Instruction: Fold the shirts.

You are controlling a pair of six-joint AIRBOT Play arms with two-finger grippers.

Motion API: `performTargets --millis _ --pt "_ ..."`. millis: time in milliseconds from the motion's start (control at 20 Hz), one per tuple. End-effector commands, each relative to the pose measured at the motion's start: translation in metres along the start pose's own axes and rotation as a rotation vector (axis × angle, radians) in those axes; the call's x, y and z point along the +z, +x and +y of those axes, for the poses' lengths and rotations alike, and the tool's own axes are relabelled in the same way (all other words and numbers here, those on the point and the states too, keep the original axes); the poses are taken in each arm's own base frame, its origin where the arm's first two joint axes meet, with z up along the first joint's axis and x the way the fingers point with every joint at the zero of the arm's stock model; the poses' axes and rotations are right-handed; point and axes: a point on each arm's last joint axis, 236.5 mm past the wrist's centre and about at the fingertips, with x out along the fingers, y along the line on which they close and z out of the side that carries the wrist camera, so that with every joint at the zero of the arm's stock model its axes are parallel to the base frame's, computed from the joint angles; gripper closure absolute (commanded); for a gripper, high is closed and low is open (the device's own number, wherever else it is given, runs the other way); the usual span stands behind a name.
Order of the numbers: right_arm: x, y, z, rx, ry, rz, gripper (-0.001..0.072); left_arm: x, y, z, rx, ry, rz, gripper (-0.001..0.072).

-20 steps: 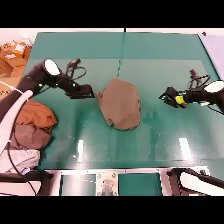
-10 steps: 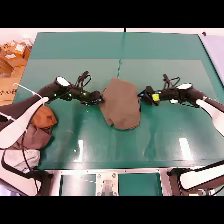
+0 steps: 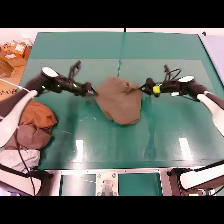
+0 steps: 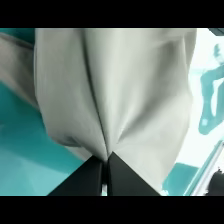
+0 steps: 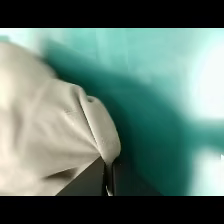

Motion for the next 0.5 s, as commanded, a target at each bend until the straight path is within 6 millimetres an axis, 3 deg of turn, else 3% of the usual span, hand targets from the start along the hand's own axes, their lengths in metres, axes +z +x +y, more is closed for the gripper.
performTargets --millis 0,100,200,350,450 --pt "0.038 -0.08 0.065 0.066 -0.133 -0.179 0.0699 0.038 -0.073 -0.054 -0.02 0.111 -0.105 0.0685" --pt "0.045 -0.146 0.127 0.112 -0.287 -0.316 0.0698 0.062 -0.124 -0.119 -0.026 0.259 -0.234 0.0685" --pt "0.032 -0.213 0.197 0.163 -0.454 -0.451 0.0699 0.069 -0.18 -0.197 -0.06 0.414 -0.37 0.0685" --pt "-0.011 -0.306 0.287 0.235 -0.676 -0.643 0.0699 0.05 -0.247 -0.287 -0.099 0.581 -0.515 0.0684" --pt "-0.039 -0.347 0.321 0.263 -0.771 -0.729 0.0698 0.033 -0.272 -0.317 -0.102 0.646 -0.567 0.0685"
